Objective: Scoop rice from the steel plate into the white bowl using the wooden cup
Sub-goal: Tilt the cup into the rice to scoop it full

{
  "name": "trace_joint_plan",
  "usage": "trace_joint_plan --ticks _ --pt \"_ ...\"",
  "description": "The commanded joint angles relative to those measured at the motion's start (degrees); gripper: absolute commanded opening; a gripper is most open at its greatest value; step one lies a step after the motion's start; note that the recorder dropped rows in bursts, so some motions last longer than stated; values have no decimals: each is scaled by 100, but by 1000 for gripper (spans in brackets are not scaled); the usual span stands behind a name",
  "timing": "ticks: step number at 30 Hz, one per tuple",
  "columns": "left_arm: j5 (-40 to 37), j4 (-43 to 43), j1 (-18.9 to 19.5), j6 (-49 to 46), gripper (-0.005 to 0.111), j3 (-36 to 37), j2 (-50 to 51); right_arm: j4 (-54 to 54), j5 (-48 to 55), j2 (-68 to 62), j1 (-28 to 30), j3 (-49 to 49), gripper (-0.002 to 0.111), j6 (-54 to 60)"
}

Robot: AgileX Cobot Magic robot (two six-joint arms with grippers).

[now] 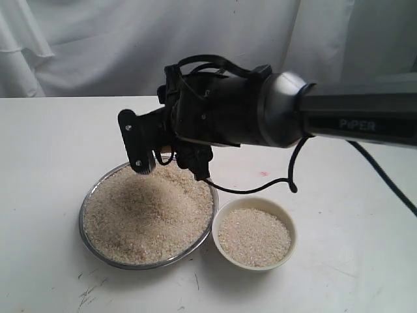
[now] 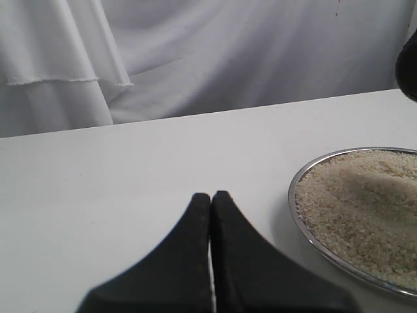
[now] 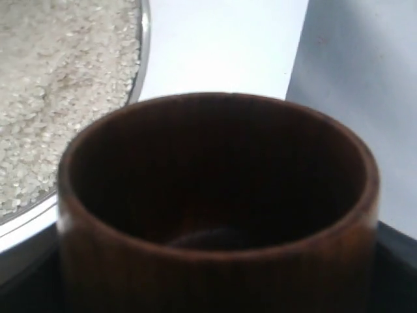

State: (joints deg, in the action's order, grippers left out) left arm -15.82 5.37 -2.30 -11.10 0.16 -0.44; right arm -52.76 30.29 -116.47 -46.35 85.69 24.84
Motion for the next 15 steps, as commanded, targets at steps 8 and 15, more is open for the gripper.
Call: trace_joint_plan --ticks 8,15 --pt "58 6 -37 25 0 -16 44 -1696 -412 -514 29 50 0 375" --pt "58 6 -37 12 0 -16 44 -2159 -520 -537 29 50 0 375"
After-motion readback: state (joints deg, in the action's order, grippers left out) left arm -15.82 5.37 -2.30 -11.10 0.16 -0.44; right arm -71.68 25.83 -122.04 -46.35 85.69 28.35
